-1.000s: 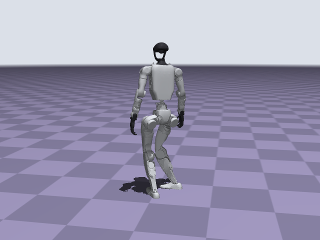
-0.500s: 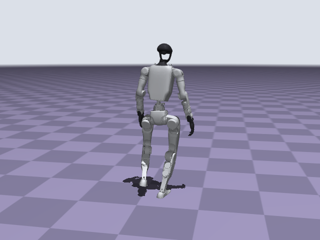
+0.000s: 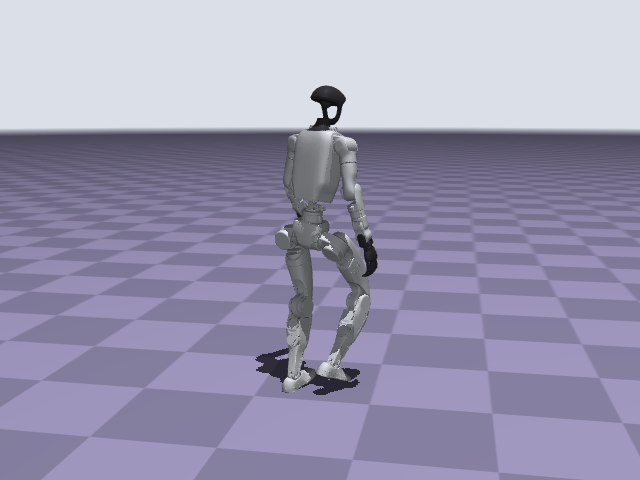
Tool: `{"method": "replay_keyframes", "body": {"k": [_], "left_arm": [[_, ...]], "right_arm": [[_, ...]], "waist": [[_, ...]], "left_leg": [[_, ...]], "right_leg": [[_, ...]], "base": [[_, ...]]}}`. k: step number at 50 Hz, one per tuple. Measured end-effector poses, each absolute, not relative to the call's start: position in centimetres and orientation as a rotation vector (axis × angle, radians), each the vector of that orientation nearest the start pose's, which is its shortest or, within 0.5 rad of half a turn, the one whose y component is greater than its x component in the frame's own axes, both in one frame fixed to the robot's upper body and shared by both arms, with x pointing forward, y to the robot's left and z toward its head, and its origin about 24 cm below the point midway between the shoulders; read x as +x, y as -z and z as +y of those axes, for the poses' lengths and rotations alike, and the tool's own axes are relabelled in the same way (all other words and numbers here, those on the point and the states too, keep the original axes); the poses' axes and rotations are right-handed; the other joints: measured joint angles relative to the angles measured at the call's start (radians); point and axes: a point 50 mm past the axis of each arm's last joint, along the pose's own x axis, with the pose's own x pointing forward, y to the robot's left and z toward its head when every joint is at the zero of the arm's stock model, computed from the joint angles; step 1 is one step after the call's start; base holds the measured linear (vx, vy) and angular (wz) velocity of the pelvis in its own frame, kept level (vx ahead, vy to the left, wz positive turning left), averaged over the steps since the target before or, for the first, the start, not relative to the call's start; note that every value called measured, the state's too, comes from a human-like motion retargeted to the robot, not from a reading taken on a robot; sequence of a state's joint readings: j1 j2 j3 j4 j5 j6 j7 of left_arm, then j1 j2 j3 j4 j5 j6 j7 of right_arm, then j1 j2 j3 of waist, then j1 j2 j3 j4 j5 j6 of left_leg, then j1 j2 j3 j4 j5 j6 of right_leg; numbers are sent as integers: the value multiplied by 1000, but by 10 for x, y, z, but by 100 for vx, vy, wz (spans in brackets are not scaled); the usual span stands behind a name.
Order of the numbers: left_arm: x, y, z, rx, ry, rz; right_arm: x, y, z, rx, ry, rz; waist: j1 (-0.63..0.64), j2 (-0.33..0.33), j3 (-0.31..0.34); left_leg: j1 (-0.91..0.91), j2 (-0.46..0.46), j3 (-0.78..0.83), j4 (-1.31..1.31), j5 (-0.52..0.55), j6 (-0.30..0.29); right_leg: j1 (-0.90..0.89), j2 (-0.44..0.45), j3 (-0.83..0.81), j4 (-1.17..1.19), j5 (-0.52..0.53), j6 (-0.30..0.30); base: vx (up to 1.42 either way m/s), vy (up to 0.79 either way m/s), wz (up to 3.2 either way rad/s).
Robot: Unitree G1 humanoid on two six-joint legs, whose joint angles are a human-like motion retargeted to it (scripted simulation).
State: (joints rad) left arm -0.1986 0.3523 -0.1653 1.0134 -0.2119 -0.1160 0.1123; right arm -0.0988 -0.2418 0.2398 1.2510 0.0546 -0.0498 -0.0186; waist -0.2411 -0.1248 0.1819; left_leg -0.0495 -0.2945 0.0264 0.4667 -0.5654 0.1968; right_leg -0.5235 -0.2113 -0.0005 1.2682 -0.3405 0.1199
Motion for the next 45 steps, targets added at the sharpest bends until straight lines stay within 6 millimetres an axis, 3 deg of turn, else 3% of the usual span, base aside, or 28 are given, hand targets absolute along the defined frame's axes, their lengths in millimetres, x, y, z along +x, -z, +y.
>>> {"method": "replay_keyframes", "body": {"k": [4,5,7,10,13,15,17,20,23,27,30,32,35,38,42,45], "left_arm": [[270,45,252,277,-206,442],[279,35,249,279,-201,394],[284,30,242,268,-185,353],[277,41,229,229,-153,379],[247,77,208,183,-74,533],[219,103,196,188,-6,665],[187,125,191,208,43,797],[146,146,196,239,72,958],[102,158,206,216,31,1083],[60,166,216,177,-34,1199],[42,169,217,159,-63,1252],[39,170,214,157,-58,1268],[58,168,217,175,-39,1242],[106,156,223,226,-25,1107],[180,122,224,250,-56,835],[228,87,222,227,-84,612]], "right_arm": [[97,160,-236,-304,51,1211],[90,161,-239,-297,69,1230],[76,163,-241,-285,97,1267],[62,166,-243,-265,139,1305],[67,163,-250,-274,174,1298],[81,160,-251,-288,166,1258],[105,154,-250,-320,144,1182],[159,134,-252,-372,134,1008],[211,104,-255,-410,150,805],[261,61,-255,-433,186,570],[274,47,-250,-430,185,492],[267,55,-244,-426,160,515],[248,78,-231,-401,76,624],[222,106,-216,-379,-19,782],[178,136,-213,-372,-74,975],[148,149,-216,-363,-70,1084]], "waist": [[-26,71,10],[-25,93,8],[-30,92,-1],[-22,102,-23],[2,199,8],[34,261,27],[84,277,36],[173,277,56],[248,240,76],[285,162,77],[287,121,58],[275,99,44],[250,22,26],[202,-30,4],[136,-16,3],[100,18,14]], "left_leg": [[122,74,-26,-77,-37,-26],[140,94,-29,-95,-44,-34],[155,93,-19,-49,-78,-44],[162,111,-7,81,-92,-68],[93,227,-28,425,-10,-156],[-14,333,-20,706,87,-204],[-117,407,6,883,108,-184],[-275,469,20,967,47,-122],[-377,447,53,799,-5,-95],[-411,301,78,309,61,-142],[-411,226,75,168,125,-153],[-422,197,75,257,147,-125],[-404,116,101,338,120,-58],[-345,46,99,289,100,-19],[-189,24,44,166,83,-28],[-76,50,0,94,56,-42]], "right_leg": [[-49,132,-25,-452,41,56],[-46,170,-25,-578,66,71],[-67,186,-7,-609,72,83],[-67,205,2,-530,110,63],[40,291,-69,-519,95,-2],[111,358,-110,-542,56,-48],[176,386,-117,-549,2,-75],[316,413,-103,-647,-40,-89],[444,389,-64,-686,-102,-85],[556,290,-51,-687,-177,-68],[572,234,-71,-576,-221,-59],[559,206,-60,-436,-211,-41],[454,102,-45,-93,-51,22],[293,-4,-43,142,70,17],[132,-54,-72,116,-12,-27],[57,-6,-75,-111,-33,-9]], "base": [[75,4,-7],[73,2,-10],[71,-1,5],[75,-3,20],[75,-7,18],[70,-10,0],[75,-10,-3],[78,-10,-20],[81,-7,-38],[79,-2,-11],[73,1,-7],[72,4,-1],[70,7,2],[65,9,21],[63,7,27],[61,4,20]]}}
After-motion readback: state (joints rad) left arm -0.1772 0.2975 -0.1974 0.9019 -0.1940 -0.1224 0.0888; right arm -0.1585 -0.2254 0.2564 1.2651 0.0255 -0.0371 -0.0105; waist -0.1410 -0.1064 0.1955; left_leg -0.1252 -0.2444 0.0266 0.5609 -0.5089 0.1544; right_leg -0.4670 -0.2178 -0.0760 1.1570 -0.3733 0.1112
